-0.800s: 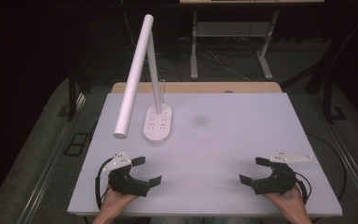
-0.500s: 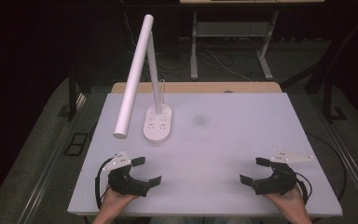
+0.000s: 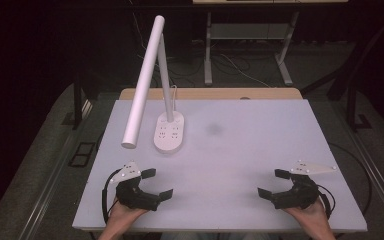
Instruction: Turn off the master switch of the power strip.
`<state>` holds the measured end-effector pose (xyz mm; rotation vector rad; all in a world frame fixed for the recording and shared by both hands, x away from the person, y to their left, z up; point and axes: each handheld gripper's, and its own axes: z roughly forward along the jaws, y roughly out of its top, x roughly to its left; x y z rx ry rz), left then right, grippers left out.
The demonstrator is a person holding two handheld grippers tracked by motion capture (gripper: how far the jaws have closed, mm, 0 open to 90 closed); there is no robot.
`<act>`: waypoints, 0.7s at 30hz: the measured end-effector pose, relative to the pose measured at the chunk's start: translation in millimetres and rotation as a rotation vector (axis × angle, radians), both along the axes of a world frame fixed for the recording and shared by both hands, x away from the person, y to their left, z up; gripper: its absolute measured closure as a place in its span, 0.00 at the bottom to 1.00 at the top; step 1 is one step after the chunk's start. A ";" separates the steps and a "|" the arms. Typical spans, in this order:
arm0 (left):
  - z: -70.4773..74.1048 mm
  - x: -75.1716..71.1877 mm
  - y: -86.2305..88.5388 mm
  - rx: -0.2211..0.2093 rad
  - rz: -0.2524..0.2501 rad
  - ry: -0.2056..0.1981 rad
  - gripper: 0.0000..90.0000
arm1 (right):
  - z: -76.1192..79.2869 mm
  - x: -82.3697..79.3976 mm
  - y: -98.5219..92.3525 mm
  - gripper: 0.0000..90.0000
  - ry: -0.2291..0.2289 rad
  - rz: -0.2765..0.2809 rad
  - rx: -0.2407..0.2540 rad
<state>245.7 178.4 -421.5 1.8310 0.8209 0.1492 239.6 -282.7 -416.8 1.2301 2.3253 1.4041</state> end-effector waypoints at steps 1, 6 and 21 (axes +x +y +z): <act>0.3 -0.2 -0.1 0.005 -0.002 0.000 0.00 | -0.2 0.2 -0.1 0.00 -0.001 0.004 -0.002; 0.4 0.1 -0.5 0.006 -0.008 0.010 0.00 | -0.2 0.0 0.0 0.00 0.002 0.012 -0.003; 2.9 1.0 1.4 0.035 -0.022 0.045 0.00 | -0.9 0.1 -0.9 0.00 0.010 0.013 -0.010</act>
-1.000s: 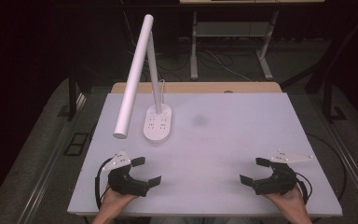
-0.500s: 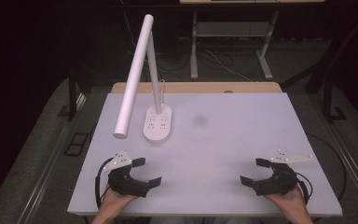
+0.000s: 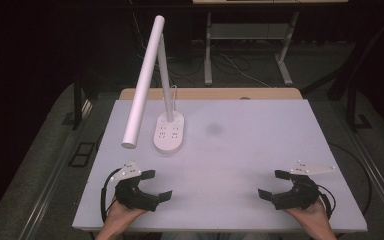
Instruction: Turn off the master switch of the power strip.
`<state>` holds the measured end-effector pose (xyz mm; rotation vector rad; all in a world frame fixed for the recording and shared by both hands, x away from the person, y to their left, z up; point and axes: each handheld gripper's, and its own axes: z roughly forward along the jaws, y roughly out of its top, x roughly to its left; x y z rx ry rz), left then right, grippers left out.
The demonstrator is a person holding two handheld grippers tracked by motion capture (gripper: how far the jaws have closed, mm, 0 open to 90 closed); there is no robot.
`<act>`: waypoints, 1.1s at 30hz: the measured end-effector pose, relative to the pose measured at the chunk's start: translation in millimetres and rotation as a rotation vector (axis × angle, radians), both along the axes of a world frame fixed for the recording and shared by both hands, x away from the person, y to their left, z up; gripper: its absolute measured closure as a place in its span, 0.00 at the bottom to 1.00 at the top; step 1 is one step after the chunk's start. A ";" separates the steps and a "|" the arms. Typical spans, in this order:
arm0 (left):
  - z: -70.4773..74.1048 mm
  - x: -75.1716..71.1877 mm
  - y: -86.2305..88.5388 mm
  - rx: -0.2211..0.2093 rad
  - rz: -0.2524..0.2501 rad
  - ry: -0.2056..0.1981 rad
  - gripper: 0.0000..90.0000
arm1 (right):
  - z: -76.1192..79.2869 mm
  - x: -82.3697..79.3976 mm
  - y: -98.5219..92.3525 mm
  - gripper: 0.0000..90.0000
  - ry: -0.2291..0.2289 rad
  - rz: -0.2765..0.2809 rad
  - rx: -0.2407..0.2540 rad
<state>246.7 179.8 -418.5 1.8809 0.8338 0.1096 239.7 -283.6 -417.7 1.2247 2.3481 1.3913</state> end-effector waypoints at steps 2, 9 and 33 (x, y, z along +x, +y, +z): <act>0.8 0.6 -0.7 0.005 -0.003 0.002 0.00 | -0.3 0.2 0.0 0.00 -0.005 0.003 -0.003; 6.6 4.8 -2.1 0.026 -0.019 0.014 0.00 | -0.6 0.5 0.7 0.00 0.002 0.001 -0.005; 25.2 27.8 0.2 0.063 -0.040 0.047 0.00 | -1.7 0.2 -1.1 0.00 0.002 -0.011 -0.012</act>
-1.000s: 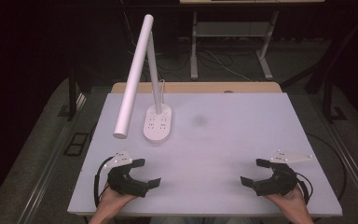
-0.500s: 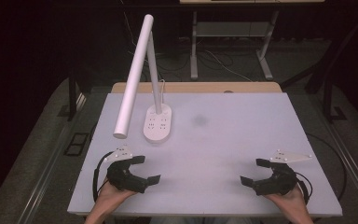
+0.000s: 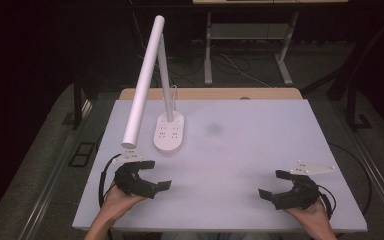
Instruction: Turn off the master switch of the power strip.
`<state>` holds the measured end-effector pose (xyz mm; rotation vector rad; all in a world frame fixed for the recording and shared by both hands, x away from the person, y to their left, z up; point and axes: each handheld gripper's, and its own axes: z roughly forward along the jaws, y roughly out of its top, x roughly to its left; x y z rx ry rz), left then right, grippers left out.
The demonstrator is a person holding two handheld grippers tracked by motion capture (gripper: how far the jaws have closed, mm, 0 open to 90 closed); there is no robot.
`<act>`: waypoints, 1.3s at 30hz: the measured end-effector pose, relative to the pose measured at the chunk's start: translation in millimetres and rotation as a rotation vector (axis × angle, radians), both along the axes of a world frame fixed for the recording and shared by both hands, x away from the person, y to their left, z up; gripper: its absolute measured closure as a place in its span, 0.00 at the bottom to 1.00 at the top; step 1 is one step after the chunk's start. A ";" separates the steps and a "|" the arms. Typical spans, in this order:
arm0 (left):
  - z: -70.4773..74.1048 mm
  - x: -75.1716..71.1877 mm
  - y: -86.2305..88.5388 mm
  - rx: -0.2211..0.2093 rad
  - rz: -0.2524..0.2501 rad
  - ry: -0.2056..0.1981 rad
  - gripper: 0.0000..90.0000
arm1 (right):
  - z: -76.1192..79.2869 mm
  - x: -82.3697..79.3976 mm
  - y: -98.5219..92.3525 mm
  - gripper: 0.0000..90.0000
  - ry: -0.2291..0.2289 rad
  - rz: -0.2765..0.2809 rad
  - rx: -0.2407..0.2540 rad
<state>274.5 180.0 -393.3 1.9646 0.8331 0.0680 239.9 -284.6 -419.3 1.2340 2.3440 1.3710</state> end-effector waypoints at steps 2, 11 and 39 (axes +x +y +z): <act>2.8 3.9 1.6 -0.001 0.001 0.000 0.00 | -0.1 0.1 -0.3 0.00 -0.001 -0.001 -0.001; 12.1 11.7 7.4 -0.004 0.008 -0.002 0.00 | -0.3 0.1 0.2 0.00 -0.005 0.003 -0.006; 34.9 47.4 19.5 0.034 0.048 0.011 0.00 | -0.5 0.4 0.4 0.00 -0.004 0.003 -0.005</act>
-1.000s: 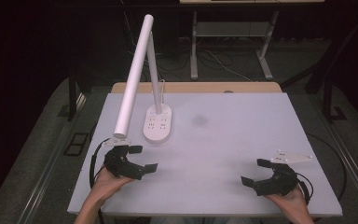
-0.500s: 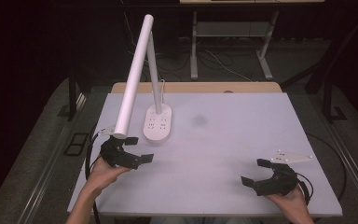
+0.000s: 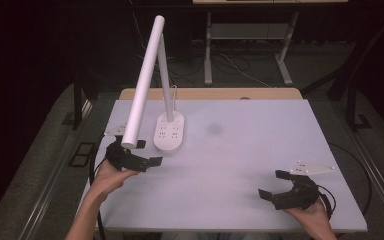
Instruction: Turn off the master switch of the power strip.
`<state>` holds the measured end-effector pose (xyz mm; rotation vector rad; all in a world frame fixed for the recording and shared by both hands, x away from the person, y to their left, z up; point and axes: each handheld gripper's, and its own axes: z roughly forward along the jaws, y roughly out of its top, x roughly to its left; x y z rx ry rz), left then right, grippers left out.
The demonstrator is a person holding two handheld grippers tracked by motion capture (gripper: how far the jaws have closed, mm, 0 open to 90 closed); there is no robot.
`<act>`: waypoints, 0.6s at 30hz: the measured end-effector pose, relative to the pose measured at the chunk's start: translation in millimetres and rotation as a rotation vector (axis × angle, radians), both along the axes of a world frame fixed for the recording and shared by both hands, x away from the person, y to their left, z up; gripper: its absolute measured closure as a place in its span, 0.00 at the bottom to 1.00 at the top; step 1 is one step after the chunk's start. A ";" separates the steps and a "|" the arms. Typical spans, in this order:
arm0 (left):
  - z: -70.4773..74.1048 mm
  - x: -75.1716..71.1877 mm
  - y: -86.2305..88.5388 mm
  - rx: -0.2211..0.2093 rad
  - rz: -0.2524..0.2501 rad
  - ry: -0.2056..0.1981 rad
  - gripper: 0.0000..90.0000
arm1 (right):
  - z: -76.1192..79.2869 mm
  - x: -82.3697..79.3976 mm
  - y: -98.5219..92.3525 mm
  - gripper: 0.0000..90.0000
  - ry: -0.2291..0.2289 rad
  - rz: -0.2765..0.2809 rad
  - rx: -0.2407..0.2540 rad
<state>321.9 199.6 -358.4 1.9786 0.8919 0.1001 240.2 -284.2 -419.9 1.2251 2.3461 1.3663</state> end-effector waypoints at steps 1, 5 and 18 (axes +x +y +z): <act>0.2 1.5 0.5 -0.001 0.003 0.004 0.00 | 0.0 0.0 0.1 0.00 0.001 0.000 0.000; 0.4 8.2 1.9 0.001 0.018 0.008 0.00 | 0.1 -0.3 -0.5 0.00 -0.001 0.003 0.000; 7.8 29.3 10.0 0.040 0.047 0.008 0.00 | -0.3 -0.2 -1.2 0.00 0.002 -0.004 -0.003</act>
